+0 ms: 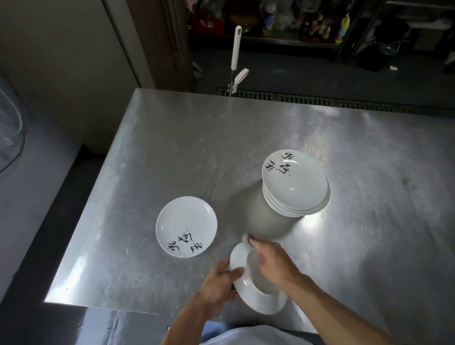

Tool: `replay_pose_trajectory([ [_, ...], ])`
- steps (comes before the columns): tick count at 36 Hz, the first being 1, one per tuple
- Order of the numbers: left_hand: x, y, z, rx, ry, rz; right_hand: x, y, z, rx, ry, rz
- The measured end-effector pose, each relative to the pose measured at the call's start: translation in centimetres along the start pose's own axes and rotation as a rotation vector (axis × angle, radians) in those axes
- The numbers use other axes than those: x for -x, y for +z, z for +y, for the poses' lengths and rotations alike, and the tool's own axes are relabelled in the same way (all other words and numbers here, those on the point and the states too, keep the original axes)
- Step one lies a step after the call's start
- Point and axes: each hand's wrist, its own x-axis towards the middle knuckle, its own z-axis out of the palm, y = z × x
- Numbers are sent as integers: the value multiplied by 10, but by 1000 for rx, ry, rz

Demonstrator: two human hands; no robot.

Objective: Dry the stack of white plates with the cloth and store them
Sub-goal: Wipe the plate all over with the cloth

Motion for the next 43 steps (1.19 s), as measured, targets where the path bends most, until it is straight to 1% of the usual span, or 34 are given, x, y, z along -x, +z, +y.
replay_pose_trajectory([
  [1,-1,0,1,-7,-1,-5,0,0,-3,19,-38,-23],
  [3,0,0,1,-26,5,-16,4,5,-9,6,-216,-100],
  [4,-1,0,2,-27,9,-17,6,5,-11,6,-275,-146],
  [5,-2,1,2,-19,13,-15,6,5,-12,7,-287,-173],
  [6,-3,2,2,-3,18,-7,4,4,-9,-4,-264,-162],
  [7,-3,3,1,22,23,10,0,2,-6,-13,-209,-113],
  [10,-7,7,-1,166,36,65,-14,-5,-8,-9,133,58],
  [11,-7,8,0,209,29,55,-16,-7,-9,-43,208,86],
  [12,-7,7,2,236,17,37,-16,-7,-10,-86,224,104],
  [14,-7,2,5,258,-5,-2,-15,-9,-15,-126,149,100],
  [15,-7,0,6,260,-5,-13,-13,-11,-20,-135,75,80],
  [17,-7,-1,6,215,21,-22,-9,-10,-24,-153,-115,-17],
  [19,-7,2,2,166,48,-29,-5,-3,-26,-101,-252,-141],
  [20,-7,4,-1,152,49,-29,-5,-1,-25,-61,-284,-180],
  [21,-7,5,-2,138,42,-29,-7,0,-23,-17,-301,-180],
  [22,-7,5,-2,125,31,-29,-11,-1,-19,13,-287,-145],
  [24,-6,4,0,95,15,-49,-18,-6,-14,24,-178,-38],
  [25,-6,3,1,86,9,-59,-19,-7,-13,28,-157,-18],
  [26,-5,3,2,84,2,-61,-19,-6,-13,32,-195,-31],
  [29,-6,1,2,84,-16,-49,-9,3,-13,77,-371,-186],
  [30,-6,0,3,74,-22,-46,-8,2,-11,60,-365,-184],
  [31,-5,0,6,62,-26,-48,-9,0,-7,20,-308,-132],
  [33,-4,0,8,39,-19,-74,-13,-6,-1,-28,-106,-6],
  [34,-4,0,9,34,-18,-83,-13,-8,-3,-24,-70,24],
  [36,-2,2,9,41,-24,-82,-7,-2,-7,-13,-177,2],
  [38,-2,3,6,39,-27,-77,3,7,-10,-14,-310,-100],
  [39,-1,5,7,32,-26,-83,6,8,-11,-19,-328,-136],
  [41,3,7,7,29,-23,-90,2,5,-6,-39,-295,-116],
  [42,3,8,5,42,-22,-87,-3,2,-3,-45,-246,-78],
  [43,3,8,2,70,-16,-77,-8,-3,-1,-50,-158,-39],
])
